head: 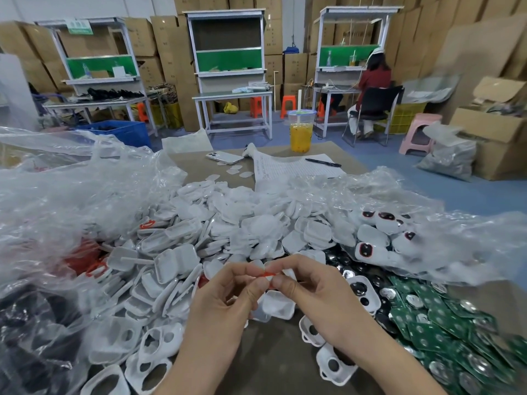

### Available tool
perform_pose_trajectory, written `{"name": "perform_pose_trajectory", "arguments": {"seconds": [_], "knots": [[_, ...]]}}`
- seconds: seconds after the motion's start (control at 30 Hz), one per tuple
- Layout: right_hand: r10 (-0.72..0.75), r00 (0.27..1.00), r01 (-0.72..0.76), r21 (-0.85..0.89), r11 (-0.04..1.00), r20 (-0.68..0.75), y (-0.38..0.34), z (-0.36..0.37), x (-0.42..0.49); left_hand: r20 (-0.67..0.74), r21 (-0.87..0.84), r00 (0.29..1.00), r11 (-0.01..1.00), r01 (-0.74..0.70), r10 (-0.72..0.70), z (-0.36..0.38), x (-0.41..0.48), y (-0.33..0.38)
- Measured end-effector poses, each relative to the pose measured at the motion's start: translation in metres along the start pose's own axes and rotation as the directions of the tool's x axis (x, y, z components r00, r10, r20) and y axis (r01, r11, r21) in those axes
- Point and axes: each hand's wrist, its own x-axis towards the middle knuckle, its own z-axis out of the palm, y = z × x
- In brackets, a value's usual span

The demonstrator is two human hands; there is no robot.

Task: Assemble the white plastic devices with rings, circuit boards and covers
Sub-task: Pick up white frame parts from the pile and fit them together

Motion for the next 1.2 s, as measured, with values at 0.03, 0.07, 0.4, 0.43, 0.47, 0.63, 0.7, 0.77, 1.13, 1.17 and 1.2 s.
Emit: {"name": "perform_pose_trajectory", "arguments": {"seconds": [0.03,0.07,0.4,0.43,0.47,0.63,0.7,0.77,1.13,1.17,1.2], "knots": [[0.000,1.000,0.000,-0.003,1.000,-0.001,-0.0001,-0.0003,0.0003,0.001,0.003,1.000,1.000,-0.001,0.001,0.0000,0.0000,0.0002],[0.001,1.000,-0.001,-0.007,1.000,0.000,-0.0002,-0.0008,0.0003,-0.002,0.002,1.000,1.000,-0.001,0.001,0.0003,0.0002,0.0005],[0.020,0.999,-0.020,0.011,1.000,-0.026,-0.0056,-0.0007,-0.0010,-0.013,-0.043,1.000,0.999,-0.006,0.005,0.0022,0.0005,0.0060],[0.021,1.000,-0.021,0.005,1.000,-0.023,-0.0051,-0.0009,-0.0010,-0.010,-0.042,1.000,0.999,-0.006,0.005,0.0019,0.0002,0.0067],[0.023,1.000,-0.023,0.001,1.000,-0.017,-0.0050,-0.0011,-0.0012,-0.008,-0.042,1.000,0.999,-0.004,0.004,0.0019,0.0001,0.0074],[0.020,1.000,-0.020,0.003,1.000,-0.016,-0.0054,-0.0018,-0.0011,0.000,-0.026,1.000,1.000,-0.003,0.003,0.0020,-0.0003,0.0085],[0.022,1.000,-0.022,0.005,1.000,-0.011,-0.0054,-0.0024,-0.0010,0.003,-0.015,1.000,1.000,-0.004,0.004,0.0020,-0.0006,0.0087],[0.025,1.000,-0.024,0.008,1.000,-0.007,-0.0061,-0.0030,-0.0009,0.014,-0.014,1.000,1.000,-0.008,0.008,0.0019,-0.0011,0.0092],[0.022,1.000,-0.023,0.050,0.998,0.022,-0.0086,-0.0046,-0.0021,0.101,-0.015,0.995,1.000,-0.026,0.027,-0.0027,-0.0031,0.0043],[0.021,0.999,-0.022,0.054,0.998,0.026,-0.0085,-0.0047,-0.0020,0.104,-0.015,0.994,0.999,-0.028,0.029,-0.0028,-0.0027,0.0039],[0.019,0.999,-0.021,0.057,0.998,0.030,-0.0084,-0.0047,-0.0020,0.107,-0.016,0.994,0.999,-0.029,0.031,-0.0029,-0.0024,0.0039]]}}
